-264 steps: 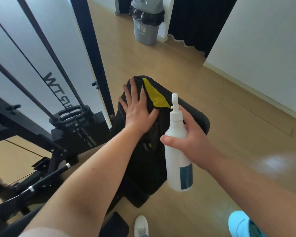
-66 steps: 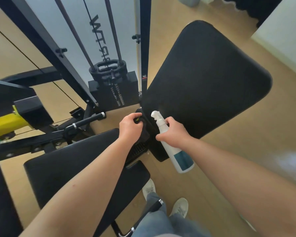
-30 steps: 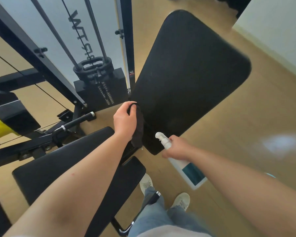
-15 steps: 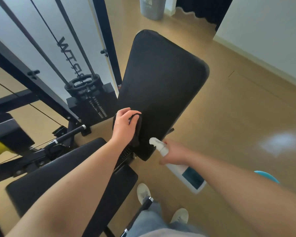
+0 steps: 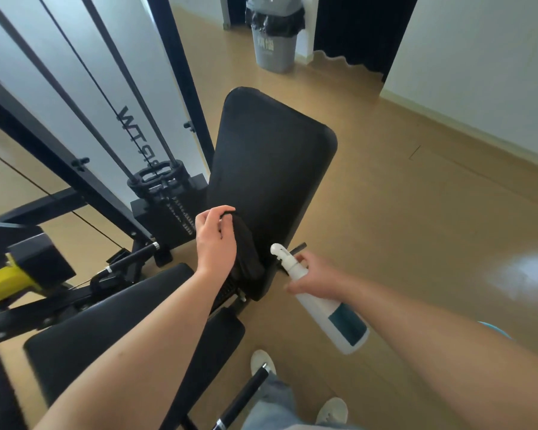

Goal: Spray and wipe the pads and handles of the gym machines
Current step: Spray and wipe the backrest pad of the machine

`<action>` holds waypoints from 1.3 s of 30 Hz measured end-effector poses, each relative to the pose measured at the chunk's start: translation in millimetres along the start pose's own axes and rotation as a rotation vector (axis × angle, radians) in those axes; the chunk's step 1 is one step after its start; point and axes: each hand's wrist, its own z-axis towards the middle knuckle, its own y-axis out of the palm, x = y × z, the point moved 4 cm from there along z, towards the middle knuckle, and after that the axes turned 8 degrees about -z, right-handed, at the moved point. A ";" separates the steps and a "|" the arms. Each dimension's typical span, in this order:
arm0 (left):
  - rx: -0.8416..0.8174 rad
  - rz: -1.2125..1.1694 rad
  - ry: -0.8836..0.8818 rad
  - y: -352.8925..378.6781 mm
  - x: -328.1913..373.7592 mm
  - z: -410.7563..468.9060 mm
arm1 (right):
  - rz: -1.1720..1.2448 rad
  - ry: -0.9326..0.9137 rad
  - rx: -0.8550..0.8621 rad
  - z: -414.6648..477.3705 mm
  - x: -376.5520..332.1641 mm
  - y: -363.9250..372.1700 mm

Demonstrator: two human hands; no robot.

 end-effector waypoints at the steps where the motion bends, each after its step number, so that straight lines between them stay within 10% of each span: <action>1: -0.002 -0.010 0.023 2.8 6.6 -3.0 | 0.033 -0.007 0.017 -3.1 1.6 -5.5; 19: -0.142 -0.029 0.262 114.4 46.0 30.7 | 0.363 -0.123 0.338 1.1 -4.4 -87.1; 27: -0.480 0.430 0.301 157.1 14.5 32.8 | 0.327 -0.215 0.398 24.3 -31.6 -107.2; 39: -0.025 0.122 0.081 136.8 9.2 148.9 | 0.408 -0.237 0.356 75.5 -80.1 -139.9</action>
